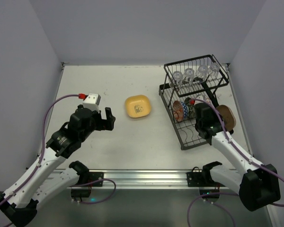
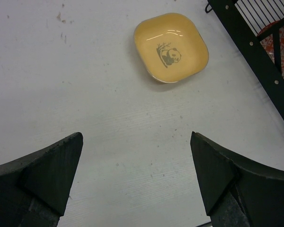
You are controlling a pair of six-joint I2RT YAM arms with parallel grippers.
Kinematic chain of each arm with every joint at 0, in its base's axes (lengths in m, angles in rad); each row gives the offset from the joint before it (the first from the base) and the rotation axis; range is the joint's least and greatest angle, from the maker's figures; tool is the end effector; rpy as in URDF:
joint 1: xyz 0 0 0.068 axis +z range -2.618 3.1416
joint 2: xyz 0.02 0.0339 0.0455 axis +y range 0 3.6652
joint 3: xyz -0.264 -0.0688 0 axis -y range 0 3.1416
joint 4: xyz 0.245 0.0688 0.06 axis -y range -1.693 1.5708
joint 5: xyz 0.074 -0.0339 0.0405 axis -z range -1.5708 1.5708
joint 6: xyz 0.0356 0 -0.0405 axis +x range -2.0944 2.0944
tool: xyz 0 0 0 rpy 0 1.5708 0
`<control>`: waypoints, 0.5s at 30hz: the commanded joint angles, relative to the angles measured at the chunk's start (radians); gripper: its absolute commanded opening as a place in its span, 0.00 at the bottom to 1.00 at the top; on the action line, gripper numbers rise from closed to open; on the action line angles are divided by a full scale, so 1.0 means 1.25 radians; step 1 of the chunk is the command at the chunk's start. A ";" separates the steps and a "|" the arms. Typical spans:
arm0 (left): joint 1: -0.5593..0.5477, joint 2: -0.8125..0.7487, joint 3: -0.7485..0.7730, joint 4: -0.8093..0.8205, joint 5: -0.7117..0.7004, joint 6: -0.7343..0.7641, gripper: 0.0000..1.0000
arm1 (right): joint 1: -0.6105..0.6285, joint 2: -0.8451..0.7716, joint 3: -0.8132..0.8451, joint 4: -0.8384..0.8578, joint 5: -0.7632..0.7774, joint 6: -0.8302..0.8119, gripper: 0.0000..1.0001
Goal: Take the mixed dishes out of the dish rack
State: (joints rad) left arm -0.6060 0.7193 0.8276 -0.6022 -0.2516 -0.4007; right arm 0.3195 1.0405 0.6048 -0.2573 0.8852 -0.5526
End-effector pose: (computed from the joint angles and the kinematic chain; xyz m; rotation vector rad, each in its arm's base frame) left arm 0.1316 -0.0804 0.3221 0.0563 2.0671 -0.3657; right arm 0.2063 0.0392 0.2306 -0.4707 2.1338 -1.1205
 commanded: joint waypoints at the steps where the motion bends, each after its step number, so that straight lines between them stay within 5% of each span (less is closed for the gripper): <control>1: -0.006 -0.007 0.005 0.006 -0.016 0.002 1.00 | -0.005 -0.010 -0.014 0.045 0.022 -0.024 0.10; 3: -0.006 -0.006 0.007 0.006 -0.017 0.002 1.00 | -0.008 -0.019 -0.025 0.077 0.024 -0.039 0.02; 15: -0.006 -0.012 0.008 0.004 -0.025 -0.001 1.00 | -0.005 -0.029 -0.049 0.186 0.071 -0.109 0.00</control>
State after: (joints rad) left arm -0.6094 0.7067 0.8276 -0.6048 -0.2634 -0.4011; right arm 0.3206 1.0199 0.5499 -0.1467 0.9016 -0.6296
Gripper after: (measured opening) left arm 0.997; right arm 0.040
